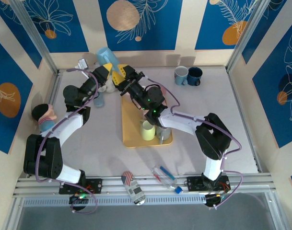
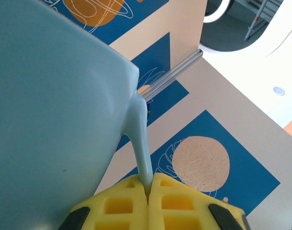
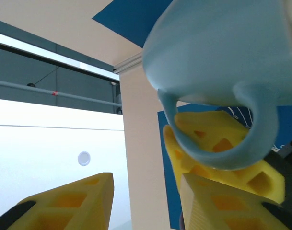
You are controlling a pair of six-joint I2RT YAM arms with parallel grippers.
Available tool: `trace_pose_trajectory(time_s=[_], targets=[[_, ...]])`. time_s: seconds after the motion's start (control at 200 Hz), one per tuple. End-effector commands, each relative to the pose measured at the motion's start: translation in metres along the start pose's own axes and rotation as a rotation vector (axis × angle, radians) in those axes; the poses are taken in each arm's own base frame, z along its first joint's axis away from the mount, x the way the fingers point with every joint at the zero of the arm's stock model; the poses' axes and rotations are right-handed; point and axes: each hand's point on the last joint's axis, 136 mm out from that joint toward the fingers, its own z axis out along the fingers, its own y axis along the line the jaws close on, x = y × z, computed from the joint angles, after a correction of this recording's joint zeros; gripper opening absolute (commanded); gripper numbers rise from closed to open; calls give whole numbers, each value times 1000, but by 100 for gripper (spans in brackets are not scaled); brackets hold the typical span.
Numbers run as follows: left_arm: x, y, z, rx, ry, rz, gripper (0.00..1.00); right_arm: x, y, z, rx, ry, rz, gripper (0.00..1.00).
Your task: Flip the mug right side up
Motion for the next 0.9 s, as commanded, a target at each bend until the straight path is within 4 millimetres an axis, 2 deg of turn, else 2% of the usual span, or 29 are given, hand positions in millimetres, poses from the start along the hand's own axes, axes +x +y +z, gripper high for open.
trace_pose_trajectory(time_s=[0.0, 0.32, 0.89], targets=[[-19, -54, -4, 155, -75, 154, 0, 5, 9, 6, -62, -2, 340, 42], [-27, -65, -3, 209, -116, 195, 0, 0, -2, -1, -80, -26, 376, 44], [-21, -80, -3, 245, -84, 261, 0, -5, 3, 15, -168, -1, 442, 43]])
